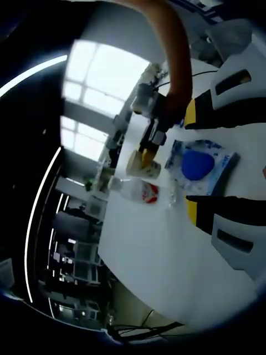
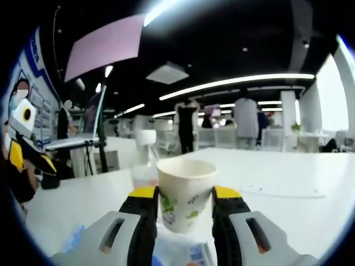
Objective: Arrange the tabletop items into an orderly group along one side of the table until the central work area is clear of visible clutter.
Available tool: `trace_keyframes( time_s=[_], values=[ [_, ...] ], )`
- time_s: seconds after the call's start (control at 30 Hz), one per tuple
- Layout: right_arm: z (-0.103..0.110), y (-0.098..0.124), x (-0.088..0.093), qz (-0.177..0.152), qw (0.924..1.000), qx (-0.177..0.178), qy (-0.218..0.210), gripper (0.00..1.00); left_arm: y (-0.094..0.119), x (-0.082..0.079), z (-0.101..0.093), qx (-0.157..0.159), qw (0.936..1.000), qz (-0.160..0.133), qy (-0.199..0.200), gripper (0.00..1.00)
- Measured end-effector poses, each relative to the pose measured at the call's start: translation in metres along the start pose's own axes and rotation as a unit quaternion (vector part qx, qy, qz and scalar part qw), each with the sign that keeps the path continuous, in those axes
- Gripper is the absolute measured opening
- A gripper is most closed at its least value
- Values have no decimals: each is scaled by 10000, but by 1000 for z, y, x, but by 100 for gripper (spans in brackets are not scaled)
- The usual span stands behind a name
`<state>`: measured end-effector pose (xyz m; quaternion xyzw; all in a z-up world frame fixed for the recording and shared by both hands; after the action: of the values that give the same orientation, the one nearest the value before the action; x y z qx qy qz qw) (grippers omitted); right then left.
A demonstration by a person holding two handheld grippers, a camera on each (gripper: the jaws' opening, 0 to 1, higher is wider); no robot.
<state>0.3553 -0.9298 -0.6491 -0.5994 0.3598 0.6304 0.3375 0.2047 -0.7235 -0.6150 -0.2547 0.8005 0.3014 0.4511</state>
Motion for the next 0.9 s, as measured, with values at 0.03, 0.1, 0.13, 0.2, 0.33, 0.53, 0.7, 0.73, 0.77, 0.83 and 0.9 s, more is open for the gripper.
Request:
trace_keyframes(
  time_s=[0.03, 0.1, 0.13, 0.2, 0.33, 0.53, 0.7, 0.73, 0.77, 0.83, 0.9],
  values=[
    [-1, -1, 2, 8, 10000, 11, -13, 34, 0, 0, 0, -2, 10000, 3, 2, 46],
    [-3, -3, 5, 27, 10000, 56, -39, 34, 0, 2, -1, -6, 10000, 24, -3, 46],
    [-4, -4, 6, 26, 10000, 61, -72, 34, 0, 2, 0, -9, 10000, 32, -3, 46],
    [-5, -5, 6, 22, 10000, 59, -58, 34, 0, 3, 0, -20, 10000, 39, 4, 46],
    [-4, -7, 9, 50, 10000, -22, -30, 35, -1, 1, -1, -24, 10000, -3, 33, 46],
    [-2, -9, 16, 134, 9999, -86, 1, 35, 0, 3, -2, -43, 9999, -24, 90, 46],
    [2, -9, 20, 211, 9996, -170, 124, 35, 3, 9, -4, -40, 9999, 19, 104, 46],
    [2, -10, 21, 226, 9996, -163, 104, 35, 4, 9, -5, -30, 9999, 15, 124, 46],
    [1, -10, 22, 228, 9995, -173, 104, 35, 5, 10, -6, -23, 9999, -4, 142, 46],
    [1, -11, 23, 213, 9995, -183, 135, 35, 5, 11, -7, -30, 9999, -9, 166, 46],
    [0, -12, 23, 218, 9995, -194, 79, 35, 5, 13, -6, -34, 9998, 4, 187, 46]
  ],
)
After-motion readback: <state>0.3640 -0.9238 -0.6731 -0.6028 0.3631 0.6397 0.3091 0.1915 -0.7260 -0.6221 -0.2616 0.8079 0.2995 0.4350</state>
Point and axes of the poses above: the point that each gripper's makers call its tool centre point, and the gripper's own axes: y roughly backward along the fingers, z roughly to its left, x roughly out of its underside, the point moved 7 cm from there along y, roughly backward along the fingers, and after that the axes turned 5 degrees about x, right-handed, at the moved point
